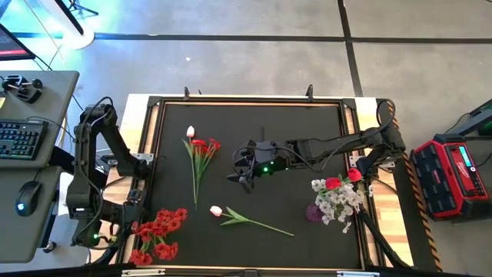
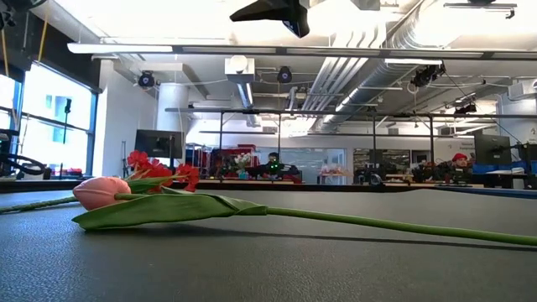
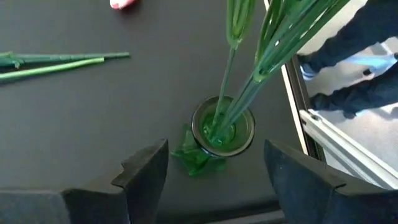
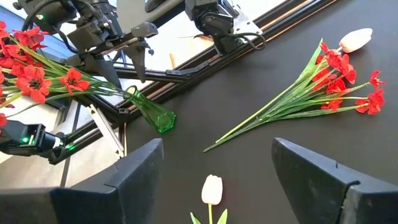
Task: Sort flowers into vase by color
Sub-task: Adjust the green vase, then put the red flower into the green vase
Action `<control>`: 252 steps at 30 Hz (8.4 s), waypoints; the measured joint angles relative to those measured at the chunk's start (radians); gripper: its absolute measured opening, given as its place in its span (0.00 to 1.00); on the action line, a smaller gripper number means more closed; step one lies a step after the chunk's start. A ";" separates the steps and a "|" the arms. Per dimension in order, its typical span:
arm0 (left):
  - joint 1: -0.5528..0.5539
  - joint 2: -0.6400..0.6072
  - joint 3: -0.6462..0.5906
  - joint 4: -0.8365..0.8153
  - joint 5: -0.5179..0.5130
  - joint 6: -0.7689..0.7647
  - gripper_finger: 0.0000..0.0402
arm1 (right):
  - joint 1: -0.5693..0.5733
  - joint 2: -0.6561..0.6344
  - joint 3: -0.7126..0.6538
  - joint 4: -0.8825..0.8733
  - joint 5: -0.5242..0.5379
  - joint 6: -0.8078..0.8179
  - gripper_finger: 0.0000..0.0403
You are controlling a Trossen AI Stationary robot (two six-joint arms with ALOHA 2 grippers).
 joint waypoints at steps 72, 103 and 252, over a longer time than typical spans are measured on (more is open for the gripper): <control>0.440 -0.029 -0.003 0.179 0.001 0.213 0.63 | -0.077 0.069 0.000 -0.012 -0.003 0.332 0.71; 0.569 -0.441 -0.002 -0.323 -0.029 -0.127 0.65 | -0.290 0.528 0.116 0.389 -0.289 0.414 0.58; 0.608 -0.603 -0.003 0.375 0.136 0.972 0.01 | -0.153 0.287 0.830 -0.681 -0.008 -0.073 0.45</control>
